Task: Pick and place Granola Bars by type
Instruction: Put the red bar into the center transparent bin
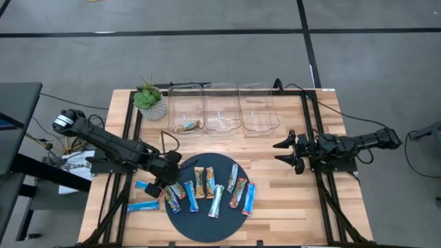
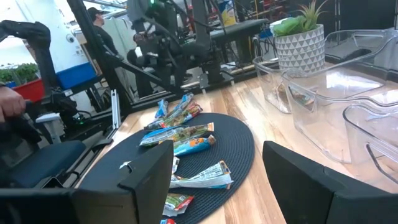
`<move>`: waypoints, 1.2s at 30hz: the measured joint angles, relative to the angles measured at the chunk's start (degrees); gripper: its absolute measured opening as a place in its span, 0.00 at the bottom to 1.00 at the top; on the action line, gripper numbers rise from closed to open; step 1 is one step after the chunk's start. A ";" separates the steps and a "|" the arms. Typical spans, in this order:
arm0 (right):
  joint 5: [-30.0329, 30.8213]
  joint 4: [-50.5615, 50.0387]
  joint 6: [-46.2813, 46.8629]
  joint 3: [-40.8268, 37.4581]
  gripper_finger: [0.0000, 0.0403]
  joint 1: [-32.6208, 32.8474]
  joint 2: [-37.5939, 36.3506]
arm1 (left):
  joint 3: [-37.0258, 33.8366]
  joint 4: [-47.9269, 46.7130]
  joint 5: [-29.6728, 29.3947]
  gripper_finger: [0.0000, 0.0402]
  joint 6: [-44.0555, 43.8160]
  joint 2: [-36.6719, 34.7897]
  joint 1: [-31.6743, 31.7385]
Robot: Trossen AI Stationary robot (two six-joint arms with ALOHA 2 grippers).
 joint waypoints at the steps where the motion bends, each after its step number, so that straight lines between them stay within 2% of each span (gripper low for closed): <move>1: 0.00 -0.01 0.00 0.00 0.60 -0.01 0.00 | 0.00 -0.22 0.03 0.37 0.04 0.85 0.00; 13: 0.00 0.00 0.01 0.01 0.60 0.01 0.02 | -0.02 0.51 -0.25 0.37 2.23 15.56 0.00; 18: 0.00 0.01 -0.01 0.02 0.60 0.01 0.00 | -0.02 3.08 -0.23 0.37 2.20 19.45 0.00; 29: 0.00 0.01 0.00 0.00 0.60 0.00 0.00 | -0.02 4.59 1.34 0.36 0.98 20.26 0.00; 36: 0.00 0.01 -0.01 0.01 0.60 0.00 0.02 | -0.02 4.54 4.94 0.21 0.87 20.26 0.00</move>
